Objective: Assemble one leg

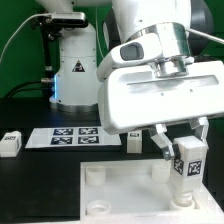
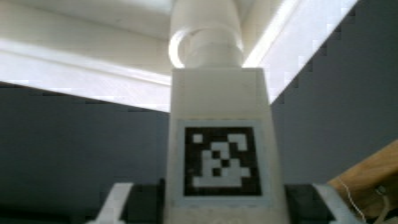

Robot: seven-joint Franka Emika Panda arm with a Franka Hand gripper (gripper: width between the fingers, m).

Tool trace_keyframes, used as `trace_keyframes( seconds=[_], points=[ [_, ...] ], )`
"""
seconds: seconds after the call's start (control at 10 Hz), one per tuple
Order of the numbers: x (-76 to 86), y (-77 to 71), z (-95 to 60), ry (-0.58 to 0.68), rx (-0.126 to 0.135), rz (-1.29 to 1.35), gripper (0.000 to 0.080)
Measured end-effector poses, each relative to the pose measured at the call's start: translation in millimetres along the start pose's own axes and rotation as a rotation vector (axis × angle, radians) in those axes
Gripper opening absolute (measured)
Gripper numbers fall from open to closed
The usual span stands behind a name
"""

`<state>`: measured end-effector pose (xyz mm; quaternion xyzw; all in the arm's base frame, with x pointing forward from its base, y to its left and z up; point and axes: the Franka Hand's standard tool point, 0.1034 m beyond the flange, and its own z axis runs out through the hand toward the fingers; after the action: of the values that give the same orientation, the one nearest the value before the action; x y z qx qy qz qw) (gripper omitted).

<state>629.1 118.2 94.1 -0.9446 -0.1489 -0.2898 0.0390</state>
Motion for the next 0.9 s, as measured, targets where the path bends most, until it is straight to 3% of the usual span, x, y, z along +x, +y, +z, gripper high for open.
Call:
trace_keyframes(
  seconds=[0.4,0.9],
  points=[
    [-10.9,0.0,9.7,0.014,-0.007,0.006,0.0294],
    [-11.5,0.5,12.1,0.042,-0.016,0.007,0.0294]
  ],
)
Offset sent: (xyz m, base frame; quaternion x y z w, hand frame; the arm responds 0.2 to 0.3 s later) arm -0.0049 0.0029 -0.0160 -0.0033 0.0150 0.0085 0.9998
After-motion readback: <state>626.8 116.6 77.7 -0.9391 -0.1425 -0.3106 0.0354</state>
